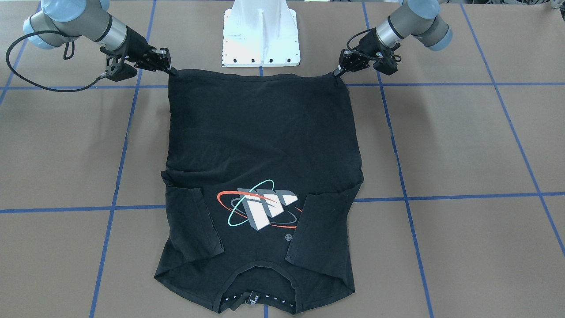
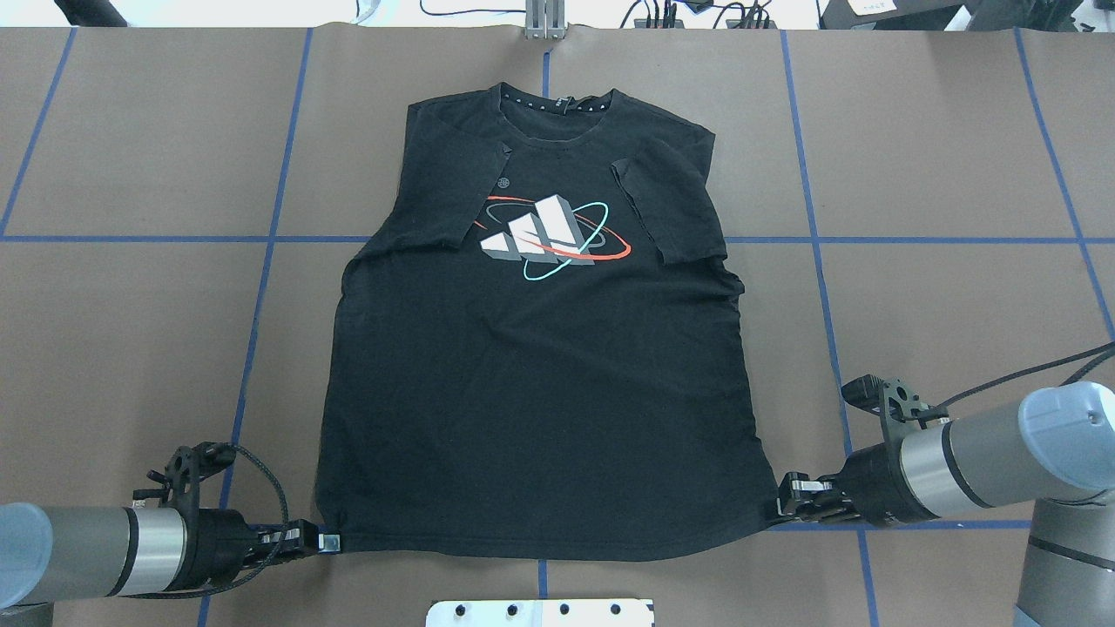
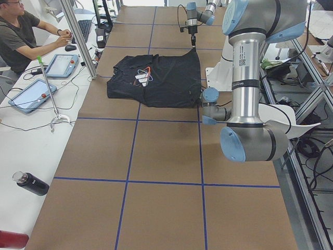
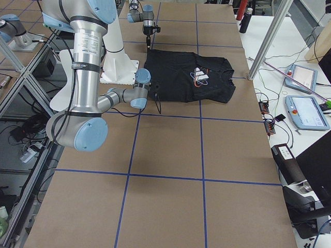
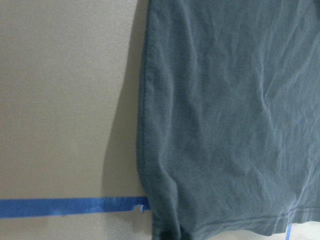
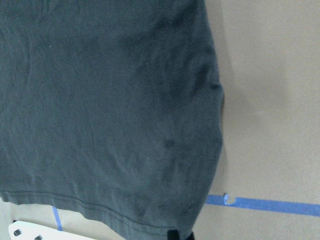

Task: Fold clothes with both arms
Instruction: 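Grasp both hem corners nearest the robot with both grippers, then lift the hem with both grippers and pull it toward the robot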

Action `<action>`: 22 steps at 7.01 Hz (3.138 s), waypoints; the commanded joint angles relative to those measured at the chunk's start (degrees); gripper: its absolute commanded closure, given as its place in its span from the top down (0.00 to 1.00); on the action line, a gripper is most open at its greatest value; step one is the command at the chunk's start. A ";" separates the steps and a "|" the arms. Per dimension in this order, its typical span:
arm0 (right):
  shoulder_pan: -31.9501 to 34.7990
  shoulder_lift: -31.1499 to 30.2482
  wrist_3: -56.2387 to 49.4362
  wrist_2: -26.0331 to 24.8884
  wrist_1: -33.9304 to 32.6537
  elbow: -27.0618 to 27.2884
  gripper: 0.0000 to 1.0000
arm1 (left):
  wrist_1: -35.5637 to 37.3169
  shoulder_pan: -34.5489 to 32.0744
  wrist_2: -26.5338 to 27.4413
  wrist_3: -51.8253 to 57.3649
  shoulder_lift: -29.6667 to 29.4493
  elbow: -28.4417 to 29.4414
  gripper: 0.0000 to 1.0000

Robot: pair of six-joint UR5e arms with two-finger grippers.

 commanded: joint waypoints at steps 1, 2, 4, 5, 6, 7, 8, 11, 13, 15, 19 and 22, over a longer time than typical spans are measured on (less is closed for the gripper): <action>0.26 -0.01 0.00 0.01 0.00 0.08 0.00 | -0.09 -0.23 -0.56 0.00 0.34 -0.36 0.00; 0.44 -0.10 0.00 0.01 0.00 0.17 0.00 | -0.09 -0.40 -0.73 0.00 0.43 -0.88 0.00; 2.27 -0.80 0.26 2.11 0.09 0.69 0.00 | -0.26 -0.84 -4.66 0.09 4.18 -5.16 0.00; 3.07 -3.50 1.05 3.08 0.35 2.26 0.00 | -0.26 -1.02 -7.91 0.52 7.08 -8.94 0.00; 4.64 -4.31 1.06 9.18 0.35 3.84 0.00 | -0.52 -3.11 -11.25 1.57 8.15 -10.63 0.00; 5.79 -5.28 1.06 14.20 0.44 4.56 0.00 | -0.53 -3.82 -14.59 2.71 8.16 -12.64 0.00; 5.71 -7.72 1.14 14.95 1.57 6.48 0.00 | -0.53 -3.83 -17.41 2.81 8.07 -13.88 0.00; 5.62 -11.96 8.15 20.58 15.76 6.23 0.00 | -1.57 -5.32 -28.23 6.13 8.25 -17.23 0.00; 5.45 -11.27 9.76 20.32 18.54 6.32 0.00 | -8.48 -6.20 -34.96 6.94 8.07 -16.45 0.00; 5.54 -11.53 10.89 20.32 25.20 6.58 0.00 | -14.21 -9.01 -41.67 6.42 8.07 -16.71 0.00; 6.93 -8.47 10.64 20.93 27.25 5.89 0.00 | -16.35 -9.02 -41.87 6.06 5.71 -15.92 0.00; 13.61 -2.77 10.20 21.02 26.99 1.51 0.00 | -15.65 -17.25 -41.60 6.24 -4.10 -8.92 0.00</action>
